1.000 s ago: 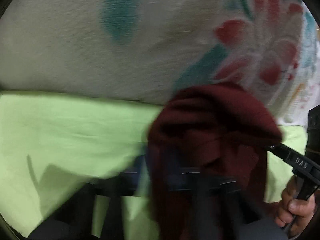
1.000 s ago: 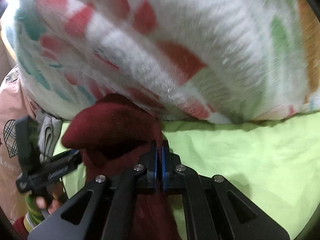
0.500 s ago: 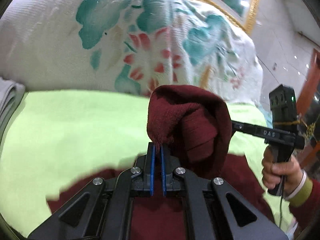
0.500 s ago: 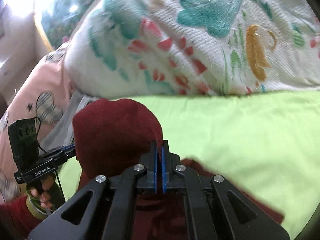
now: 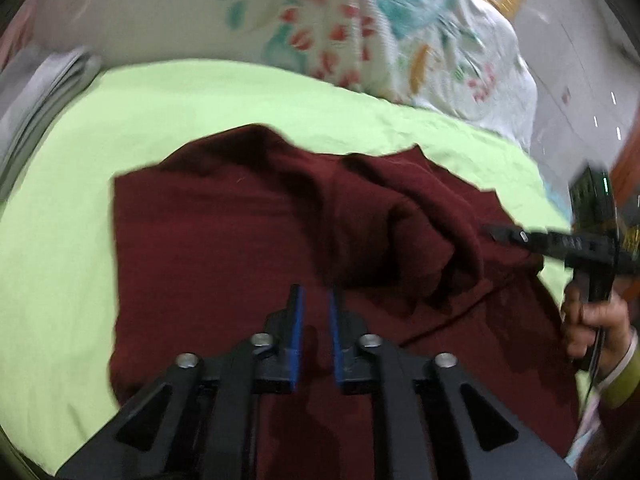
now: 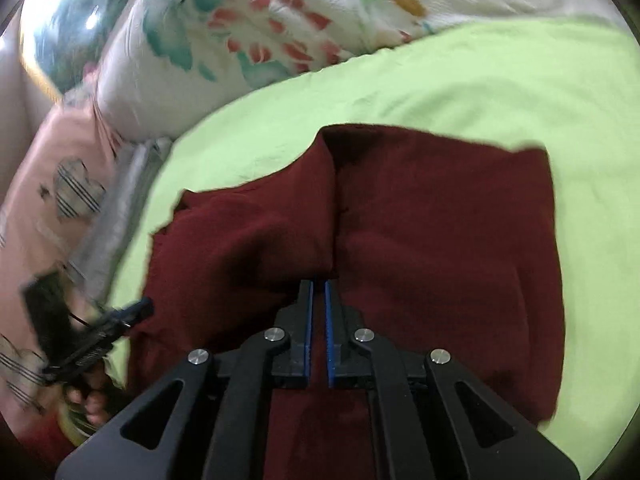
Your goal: Fold large clothes
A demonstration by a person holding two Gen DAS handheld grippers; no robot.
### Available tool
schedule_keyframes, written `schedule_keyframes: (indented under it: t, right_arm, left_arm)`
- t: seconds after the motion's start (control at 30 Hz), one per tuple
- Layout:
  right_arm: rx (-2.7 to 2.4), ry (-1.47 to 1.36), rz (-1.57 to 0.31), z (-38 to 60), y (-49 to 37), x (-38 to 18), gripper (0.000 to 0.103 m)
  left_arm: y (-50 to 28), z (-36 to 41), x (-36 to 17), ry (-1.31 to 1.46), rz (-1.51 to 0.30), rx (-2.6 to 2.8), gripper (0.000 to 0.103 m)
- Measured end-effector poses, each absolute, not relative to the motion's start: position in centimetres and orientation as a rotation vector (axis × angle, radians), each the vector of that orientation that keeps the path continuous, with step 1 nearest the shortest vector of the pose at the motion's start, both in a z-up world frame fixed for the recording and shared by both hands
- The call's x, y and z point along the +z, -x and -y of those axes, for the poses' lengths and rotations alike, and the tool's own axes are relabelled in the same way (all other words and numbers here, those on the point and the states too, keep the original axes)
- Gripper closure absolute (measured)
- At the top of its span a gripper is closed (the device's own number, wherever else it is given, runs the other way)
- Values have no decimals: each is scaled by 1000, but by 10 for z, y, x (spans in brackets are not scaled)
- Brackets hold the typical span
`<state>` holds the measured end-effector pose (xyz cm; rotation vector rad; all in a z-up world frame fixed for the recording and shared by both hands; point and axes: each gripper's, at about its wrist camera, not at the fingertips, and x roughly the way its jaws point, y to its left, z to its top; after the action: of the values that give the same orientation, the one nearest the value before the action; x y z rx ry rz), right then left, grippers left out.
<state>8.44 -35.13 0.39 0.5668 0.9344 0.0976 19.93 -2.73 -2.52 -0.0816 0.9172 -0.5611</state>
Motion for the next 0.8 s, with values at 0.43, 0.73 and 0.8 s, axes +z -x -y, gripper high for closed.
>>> schedule_keyframes:
  t: [0.43,0.73,0.8]
  right_arm:
    - [210,-1139,-965,345,-103,-20,52]
    - [227,-1018,-1047,320,-142,-21,68]
    - [212,-961,-1029,317,-140,-16,92]
  left_arm:
    - [-264,5,-61,775,-1270,-715,65]
    - [-280,7,-69,882,-1296,-690,65]
    - [-279,7,-70,878,-1301,-687,65]
